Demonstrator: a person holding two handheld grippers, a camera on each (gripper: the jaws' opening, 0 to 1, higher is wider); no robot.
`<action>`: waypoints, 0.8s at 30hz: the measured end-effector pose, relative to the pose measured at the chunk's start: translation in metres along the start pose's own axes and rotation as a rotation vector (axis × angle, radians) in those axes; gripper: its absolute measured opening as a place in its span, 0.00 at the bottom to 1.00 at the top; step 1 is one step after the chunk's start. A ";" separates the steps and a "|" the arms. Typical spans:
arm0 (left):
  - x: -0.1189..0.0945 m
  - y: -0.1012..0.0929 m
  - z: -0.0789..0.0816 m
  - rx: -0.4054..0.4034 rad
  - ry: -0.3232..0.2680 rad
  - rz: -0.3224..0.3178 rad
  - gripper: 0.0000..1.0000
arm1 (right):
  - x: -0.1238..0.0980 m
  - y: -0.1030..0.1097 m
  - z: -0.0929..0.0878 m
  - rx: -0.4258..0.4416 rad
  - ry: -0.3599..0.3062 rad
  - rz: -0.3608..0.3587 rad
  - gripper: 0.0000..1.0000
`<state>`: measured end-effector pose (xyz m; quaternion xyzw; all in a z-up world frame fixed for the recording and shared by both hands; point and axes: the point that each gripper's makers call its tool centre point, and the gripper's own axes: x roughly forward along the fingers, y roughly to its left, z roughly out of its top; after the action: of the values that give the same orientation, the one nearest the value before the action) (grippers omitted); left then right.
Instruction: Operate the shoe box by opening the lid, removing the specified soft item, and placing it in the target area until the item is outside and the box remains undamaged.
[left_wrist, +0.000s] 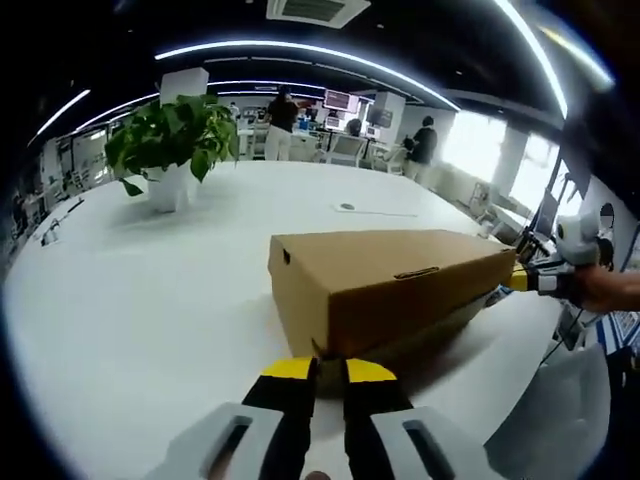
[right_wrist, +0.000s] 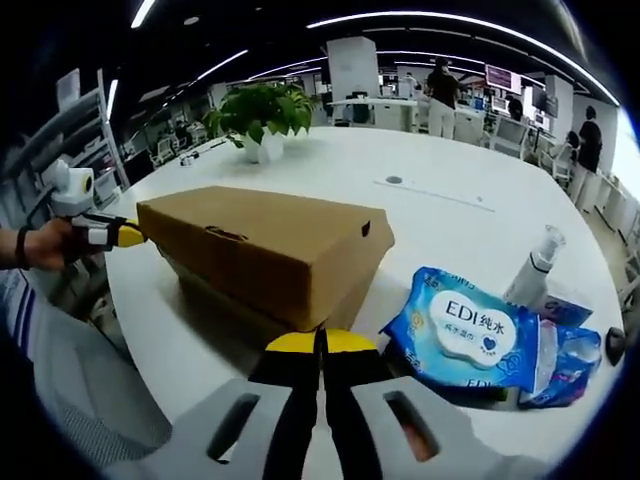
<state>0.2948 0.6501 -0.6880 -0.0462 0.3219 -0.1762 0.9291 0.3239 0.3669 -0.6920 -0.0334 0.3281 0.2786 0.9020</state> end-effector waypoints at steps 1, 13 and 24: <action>0.000 -0.001 -0.001 0.000 0.002 0.000 0.09 | 0.000 0.001 -0.001 -0.001 0.001 0.002 0.00; 0.000 -0.005 -0.007 -0.014 0.008 -0.005 0.08 | 0.000 0.000 -0.008 0.015 0.003 -0.003 0.00; -0.005 -0.003 -0.007 -0.053 -0.010 -0.006 0.08 | 0.003 0.003 -0.019 0.051 0.019 0.008 0.00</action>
<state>0.2856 0.6493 -0.6897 -0.0728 0.3214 -0.1703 0.9287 0.3131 0.3663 -0.7086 -0.0119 0.3440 0.2733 0.8983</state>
